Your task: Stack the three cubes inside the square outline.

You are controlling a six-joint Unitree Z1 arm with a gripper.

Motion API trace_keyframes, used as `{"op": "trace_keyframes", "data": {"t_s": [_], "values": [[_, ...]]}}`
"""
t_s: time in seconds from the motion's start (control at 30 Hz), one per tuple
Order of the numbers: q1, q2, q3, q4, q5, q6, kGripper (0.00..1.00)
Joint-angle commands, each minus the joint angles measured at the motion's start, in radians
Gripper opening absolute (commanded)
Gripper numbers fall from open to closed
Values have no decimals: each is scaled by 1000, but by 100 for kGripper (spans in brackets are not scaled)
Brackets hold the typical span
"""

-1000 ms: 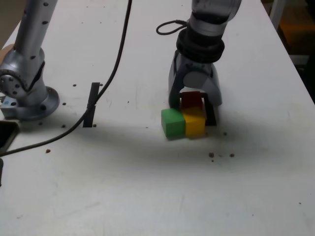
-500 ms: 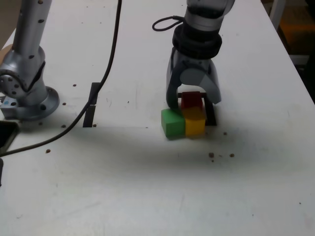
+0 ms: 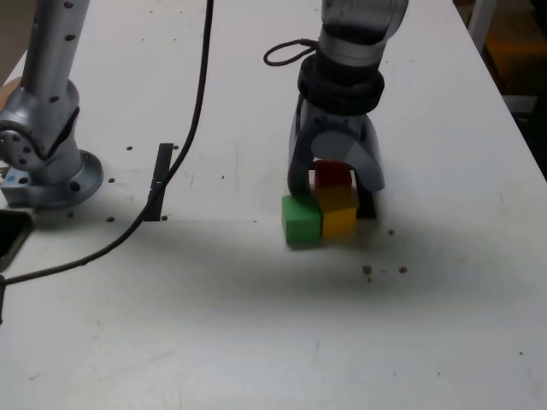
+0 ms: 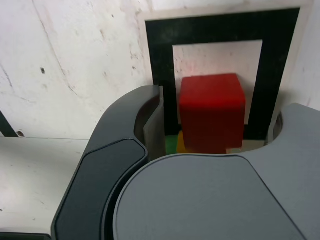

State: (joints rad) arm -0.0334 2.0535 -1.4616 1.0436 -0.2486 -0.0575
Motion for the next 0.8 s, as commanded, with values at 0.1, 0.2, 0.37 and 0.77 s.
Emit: {"op": "trace_keyframes", "data": {"t_s": [0.1, 0.2, 0.37, 0.77], "values": [[-38, -9, 2, -16, -7, -26, 83], [-63, -16, 3, -24, -9, -46, 83], [-101, -27, 11, -31, -16, -74, 83], [-215, -45, 50, -97, -78, -131, 83]]}}
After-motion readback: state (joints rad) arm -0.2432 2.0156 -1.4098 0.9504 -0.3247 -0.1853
